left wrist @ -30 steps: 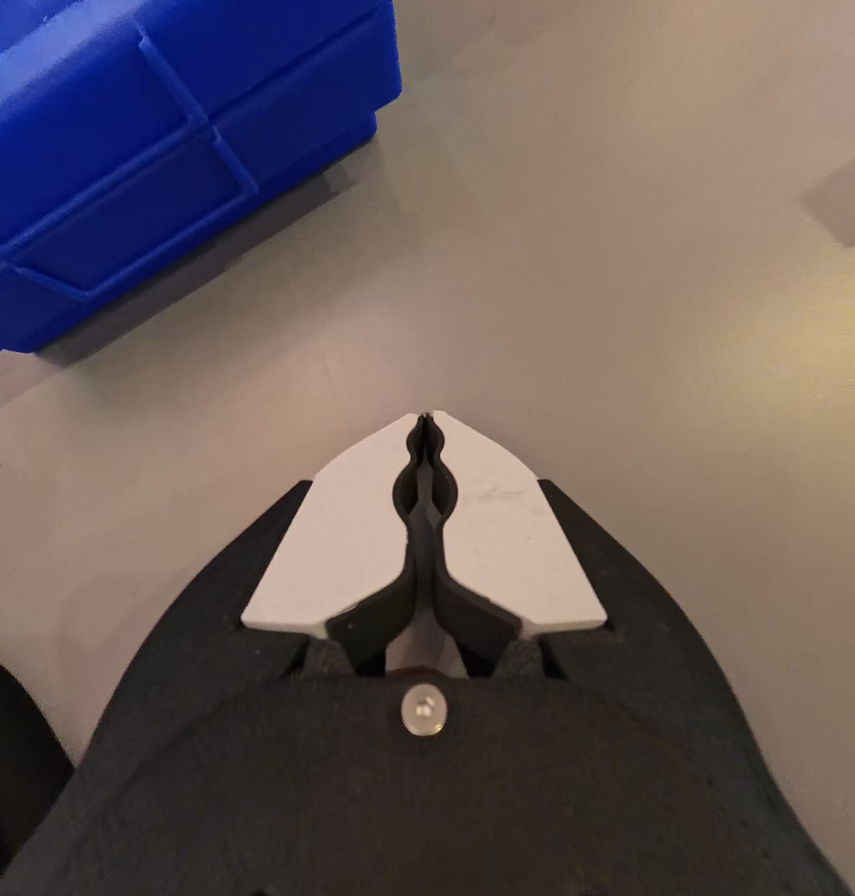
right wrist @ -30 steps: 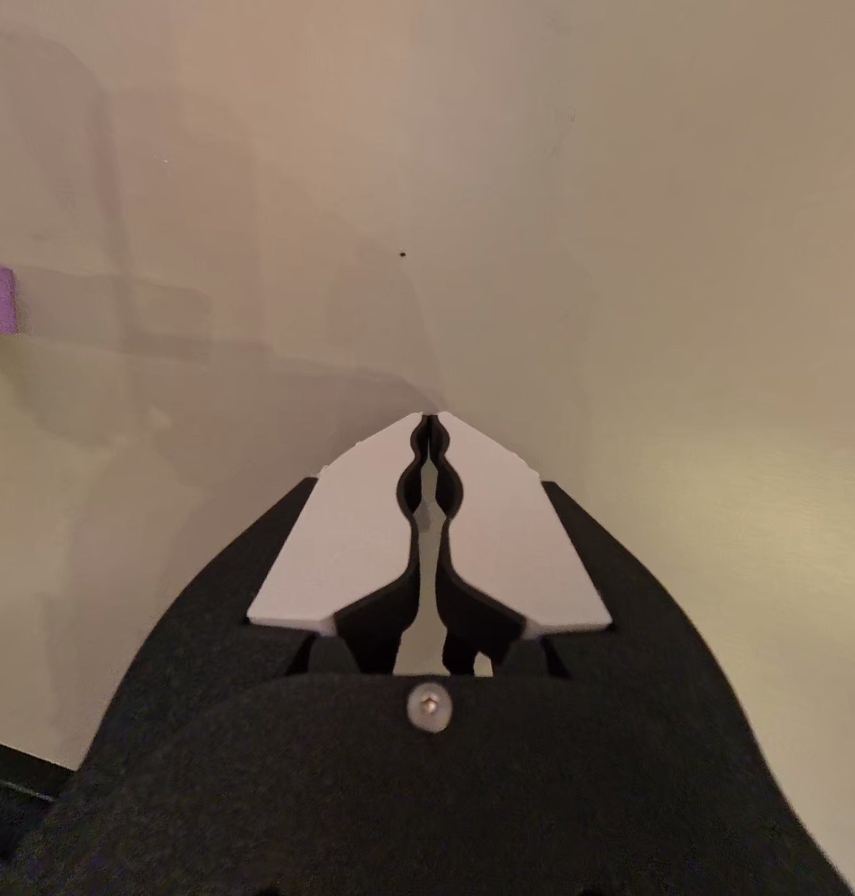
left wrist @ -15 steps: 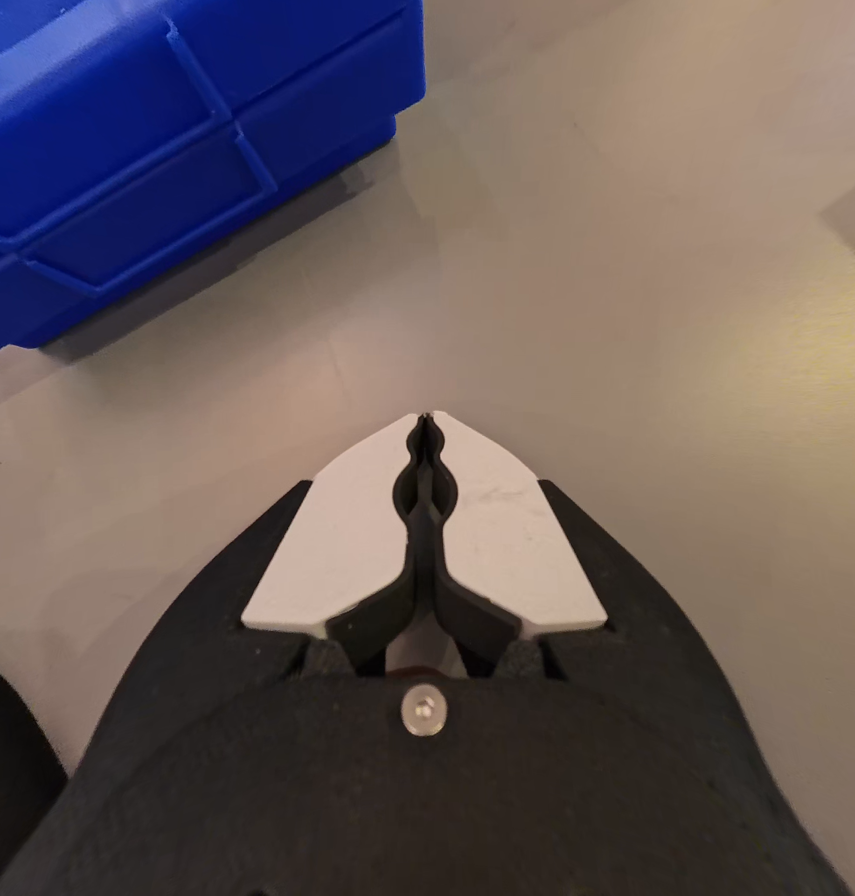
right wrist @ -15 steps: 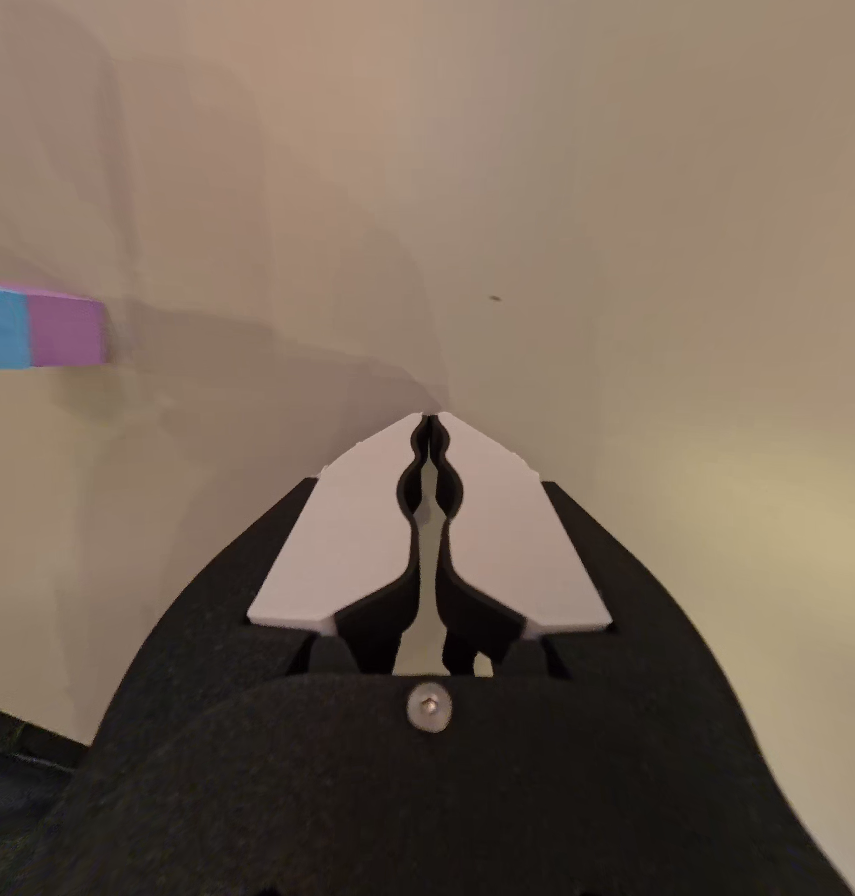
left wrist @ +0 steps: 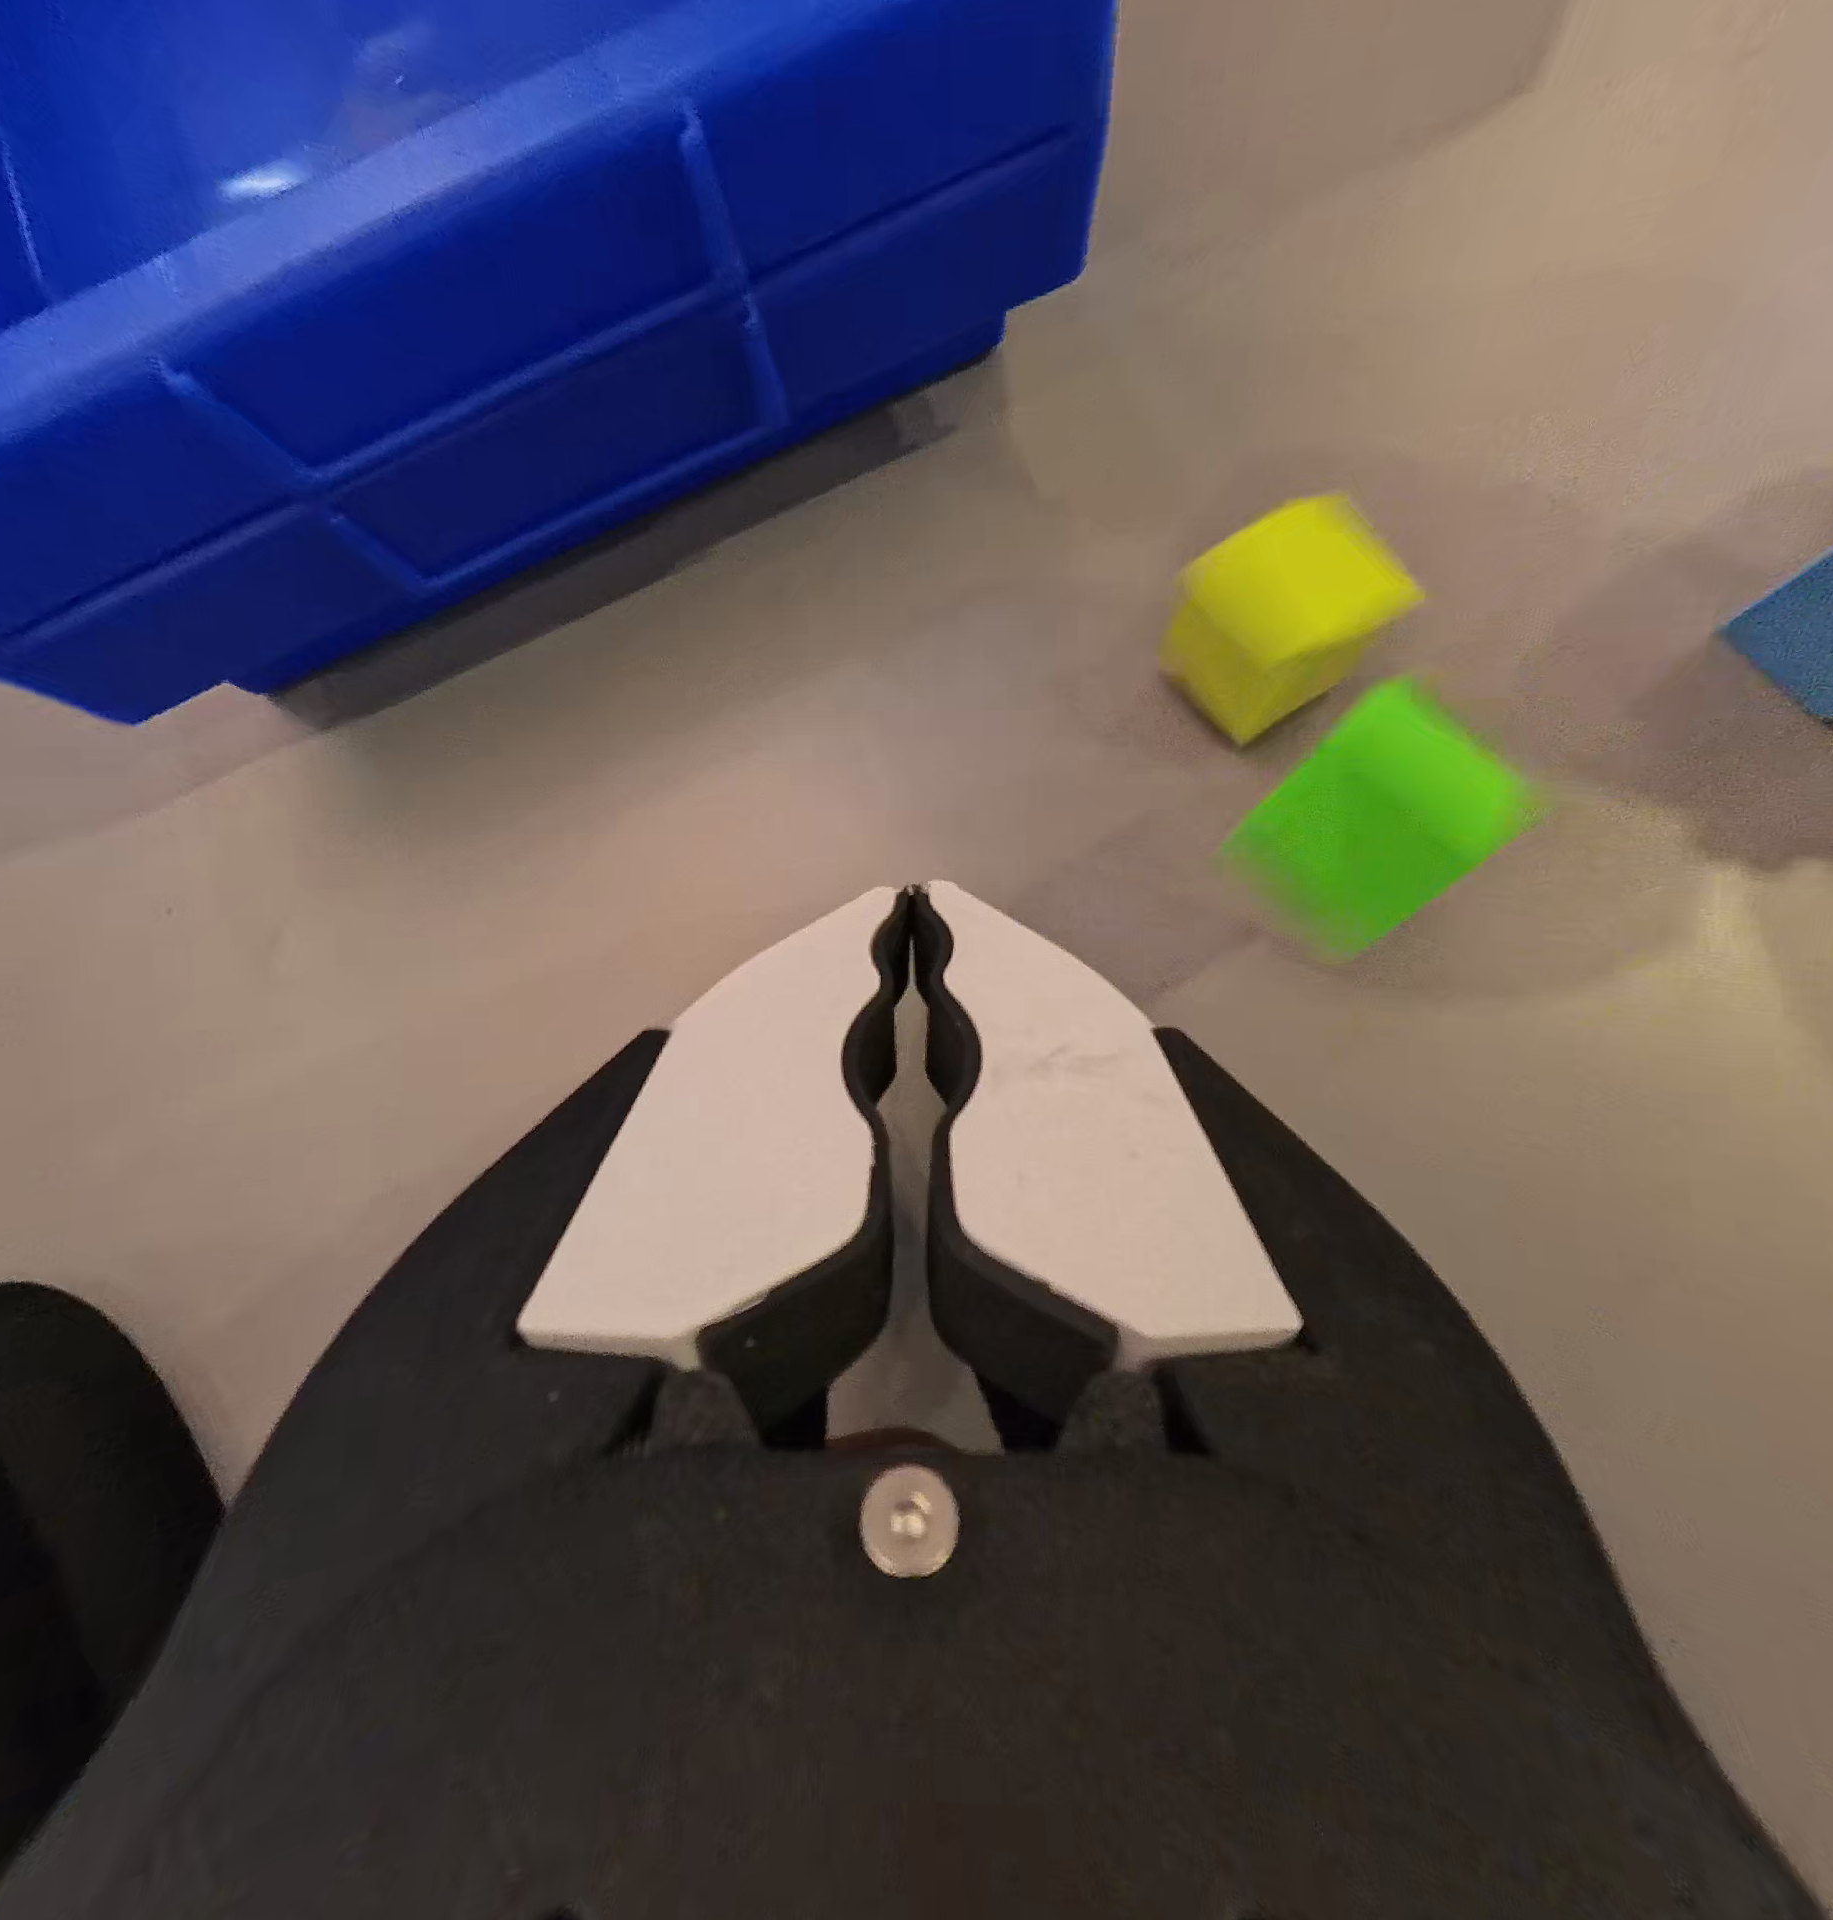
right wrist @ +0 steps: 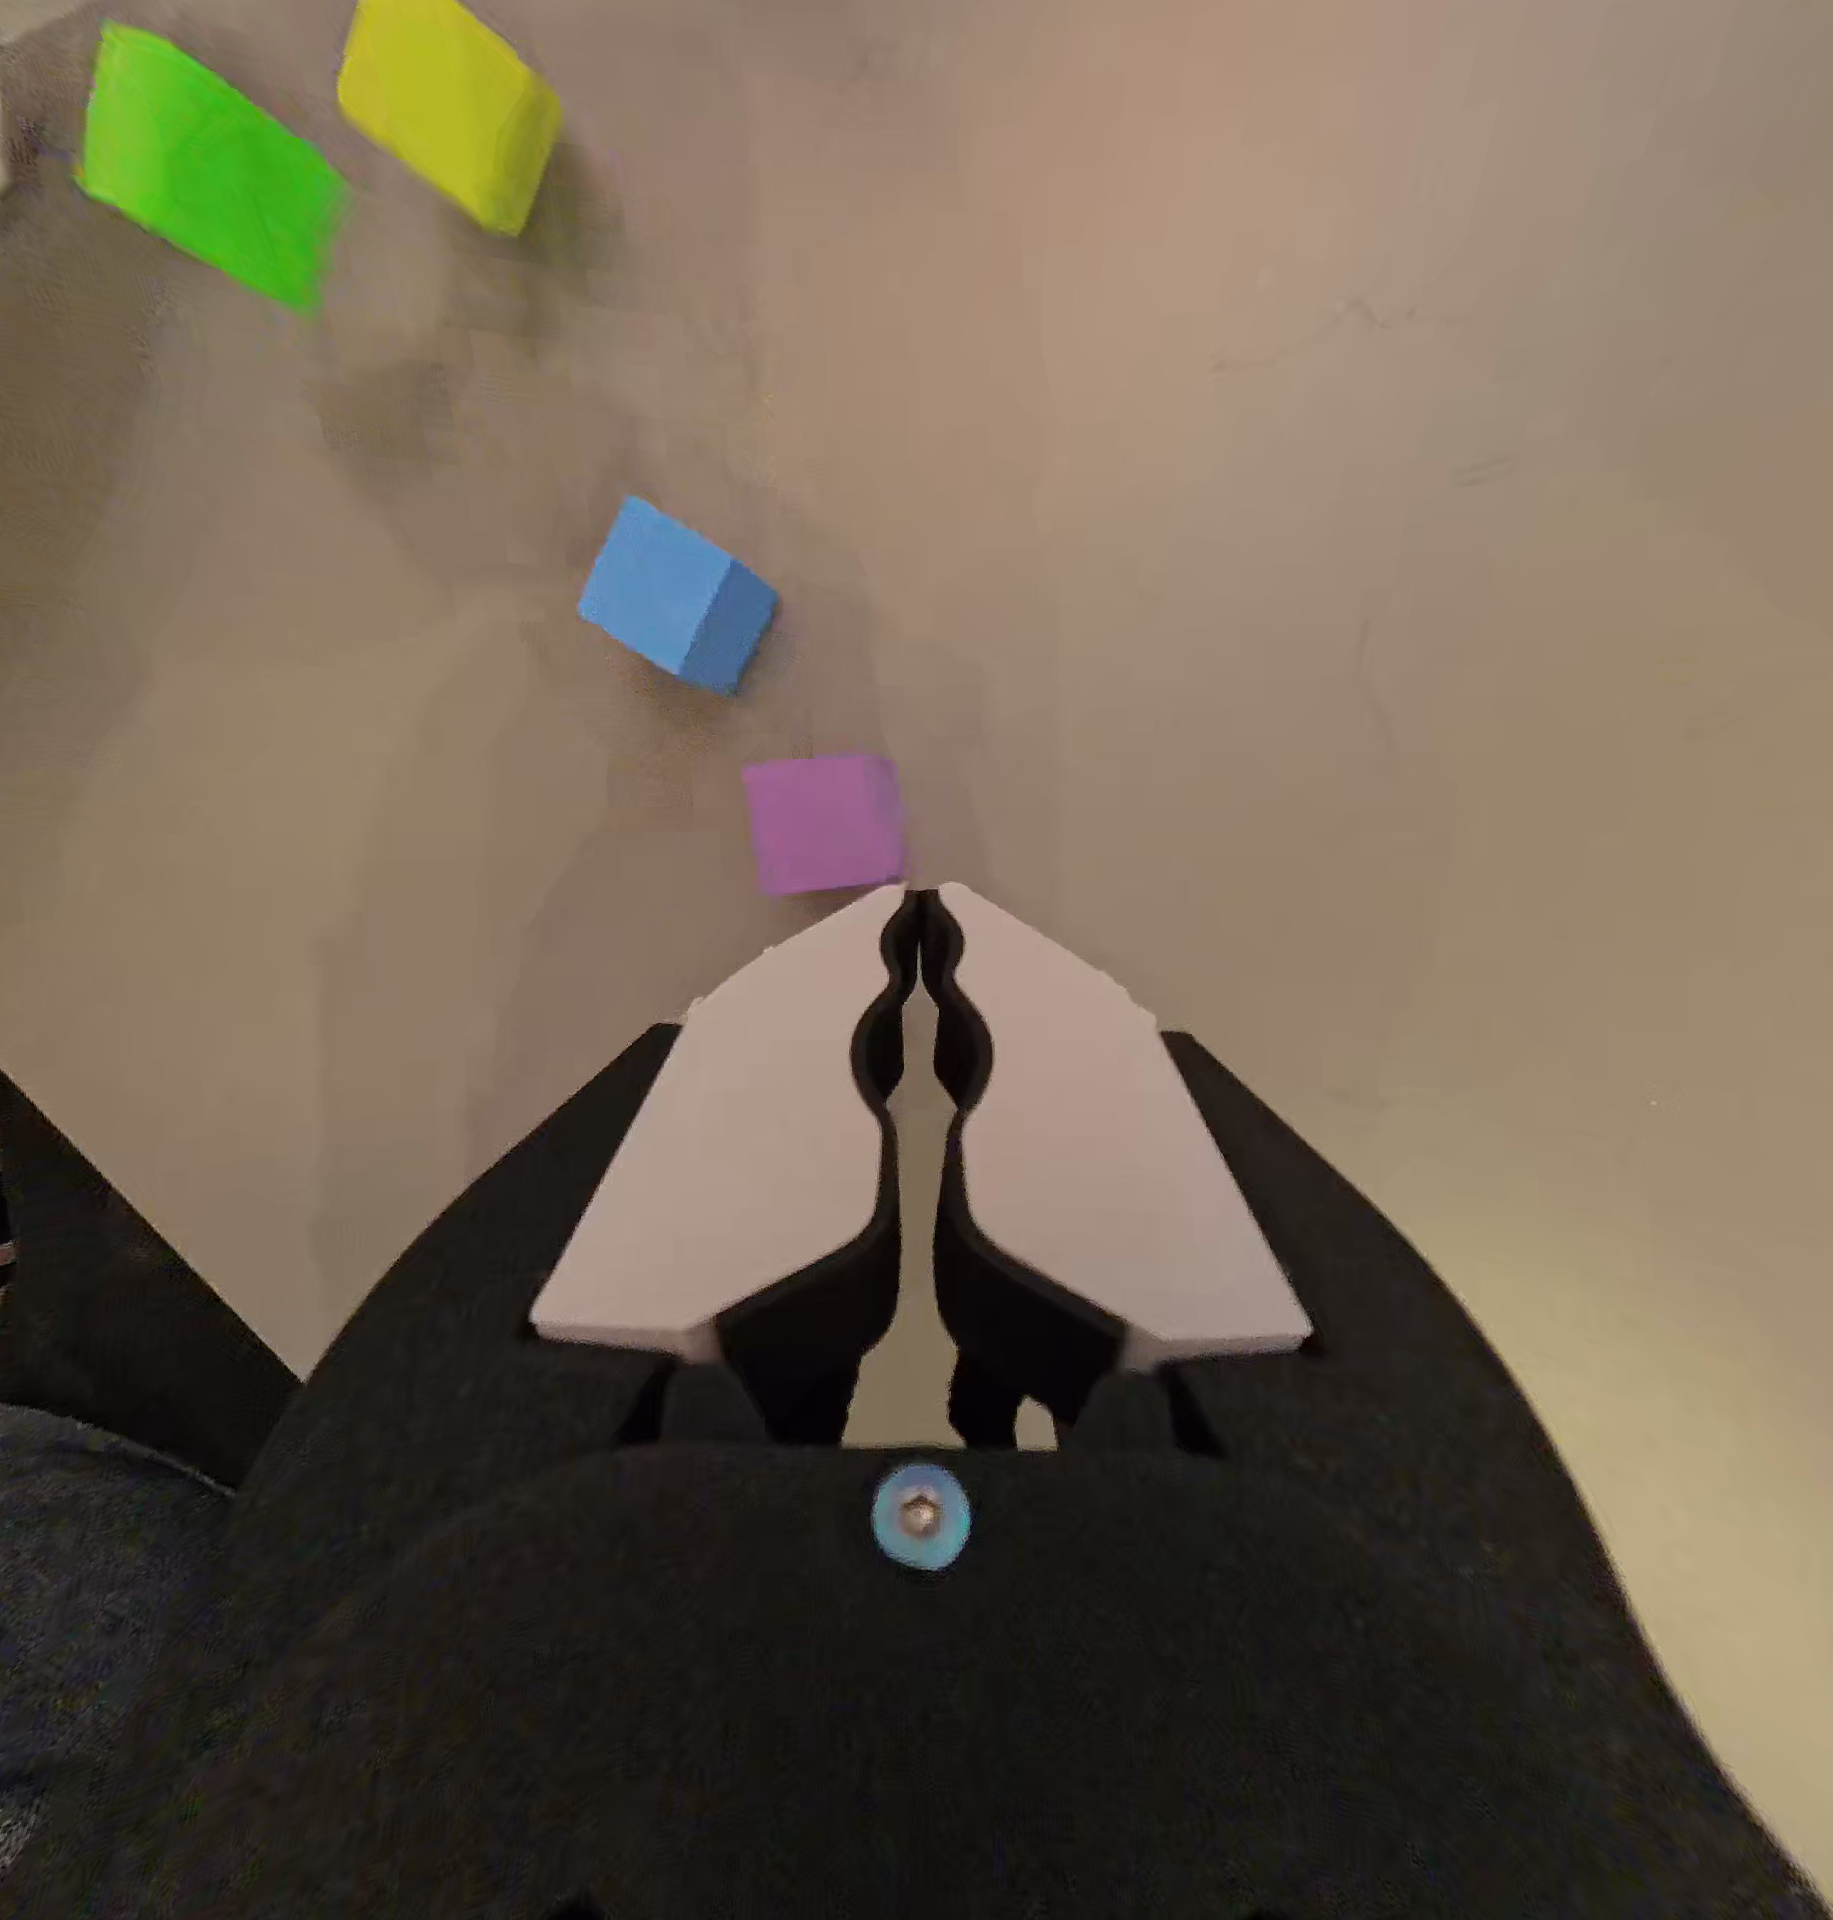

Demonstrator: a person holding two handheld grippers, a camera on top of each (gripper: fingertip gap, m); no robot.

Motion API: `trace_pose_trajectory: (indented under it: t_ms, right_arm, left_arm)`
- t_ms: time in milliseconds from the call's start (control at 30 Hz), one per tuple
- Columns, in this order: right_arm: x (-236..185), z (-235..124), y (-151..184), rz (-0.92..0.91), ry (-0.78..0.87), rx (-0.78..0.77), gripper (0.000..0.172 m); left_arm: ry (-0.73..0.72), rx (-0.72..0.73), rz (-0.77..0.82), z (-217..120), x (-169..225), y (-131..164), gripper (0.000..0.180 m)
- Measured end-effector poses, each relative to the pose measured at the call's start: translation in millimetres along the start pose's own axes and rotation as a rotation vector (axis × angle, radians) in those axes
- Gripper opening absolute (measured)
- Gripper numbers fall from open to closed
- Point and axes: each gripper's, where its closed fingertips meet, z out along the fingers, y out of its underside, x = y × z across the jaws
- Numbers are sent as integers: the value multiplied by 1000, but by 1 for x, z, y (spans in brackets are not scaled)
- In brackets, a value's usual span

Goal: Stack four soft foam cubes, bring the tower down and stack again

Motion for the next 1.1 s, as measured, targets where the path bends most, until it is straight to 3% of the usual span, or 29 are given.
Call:
trace_pose_trajectory:
  t_ms: [33,333,533,700,833,933,1100]
  right_arm:
    - [4,-1,3,6,5,2,0]
    - [34,-5,30,43,5,29,0]
    - [9,-8,15,-80,-87,111,41]
    - [-18,5,1,-216,-65,108,47]
    - [-21,23,-3,-288,5,43,47]
    - [-19,33,0,-332,40,-19,36]
    - [-15,24,7,-501,30,-55,27]
  left_arm:
    - [-2,-3,-8,0,-3,2,0]
    - [-12,1,-34,-4,-11,4,0]
    - [-8,18,-45,-7,-13,3,0]
    - [-12,26,-34,-9,-12,-1,0]
    - [-38,67,-17,-18,-15,-10,1]
    - [-45,110,-13,-25,-15,-19,1]
    - [-59,107,29,-25,-11,-19,1]
